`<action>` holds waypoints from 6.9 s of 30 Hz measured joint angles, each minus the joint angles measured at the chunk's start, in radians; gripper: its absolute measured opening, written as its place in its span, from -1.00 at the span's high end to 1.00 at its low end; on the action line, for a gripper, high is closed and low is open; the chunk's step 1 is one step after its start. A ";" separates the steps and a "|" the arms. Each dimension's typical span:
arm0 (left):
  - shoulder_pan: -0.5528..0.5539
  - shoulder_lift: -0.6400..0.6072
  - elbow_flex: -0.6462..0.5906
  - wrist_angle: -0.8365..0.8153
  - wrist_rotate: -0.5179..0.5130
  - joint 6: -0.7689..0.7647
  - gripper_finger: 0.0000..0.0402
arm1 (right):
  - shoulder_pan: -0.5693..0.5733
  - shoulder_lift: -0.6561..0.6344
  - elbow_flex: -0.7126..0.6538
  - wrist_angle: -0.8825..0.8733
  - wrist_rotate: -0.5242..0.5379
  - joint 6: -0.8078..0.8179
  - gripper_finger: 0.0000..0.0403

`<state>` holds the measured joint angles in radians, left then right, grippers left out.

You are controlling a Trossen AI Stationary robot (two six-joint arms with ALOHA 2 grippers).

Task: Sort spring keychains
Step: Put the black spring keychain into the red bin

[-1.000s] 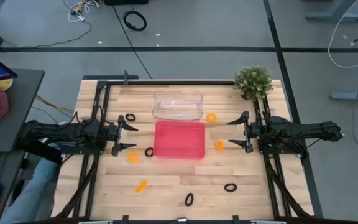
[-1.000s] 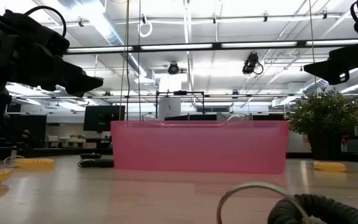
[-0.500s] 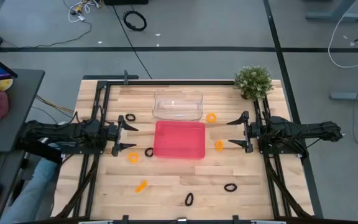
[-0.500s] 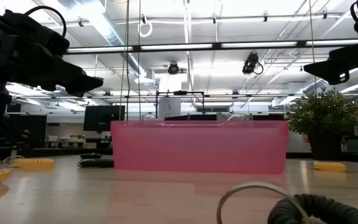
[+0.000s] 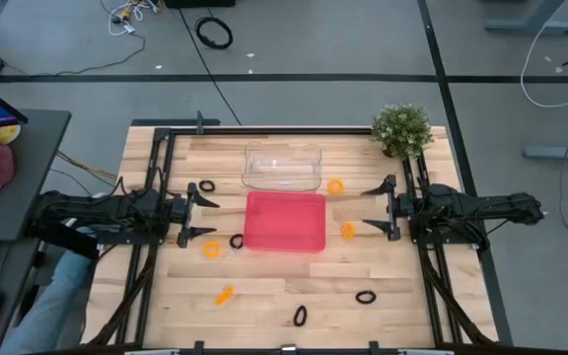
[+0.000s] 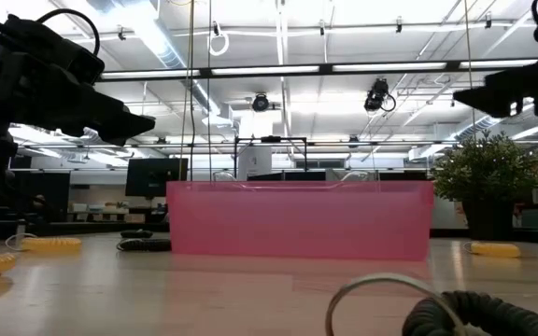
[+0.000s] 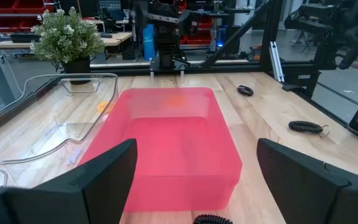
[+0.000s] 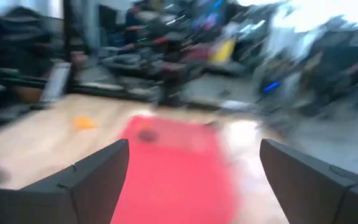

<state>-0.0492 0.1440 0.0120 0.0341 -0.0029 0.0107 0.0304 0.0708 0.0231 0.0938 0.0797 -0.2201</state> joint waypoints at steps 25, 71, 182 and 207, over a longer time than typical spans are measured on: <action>0.000 0.000 0.000 0.003 0.000 0.000 -0.68 | -0.003 -0.001 0.000 0.902 0.008 -0.159 -0.82; 0.000 0.000 0.000 0.006 0.000 0.000 -0.68 | -0.002 0.532 0.425 1.029 -0.634 0.115 -0.82; 0.000 0.000 0.000 0.006 0.000 0.000 -0.68 | 0.729 1.431 1.325 -0.911 0.163 1.021 -0.82; 0.000 0.000 0.000 0.006 0.000 0.000 -0.68 | 0.770 1.793 1.293 -1.118 0.047 1.050 -0.82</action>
<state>-0.0494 0.1440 0.0120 0.0399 -0.0032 0.0108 0.8003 1.8637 1.3160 -1.0246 0.1266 0.8296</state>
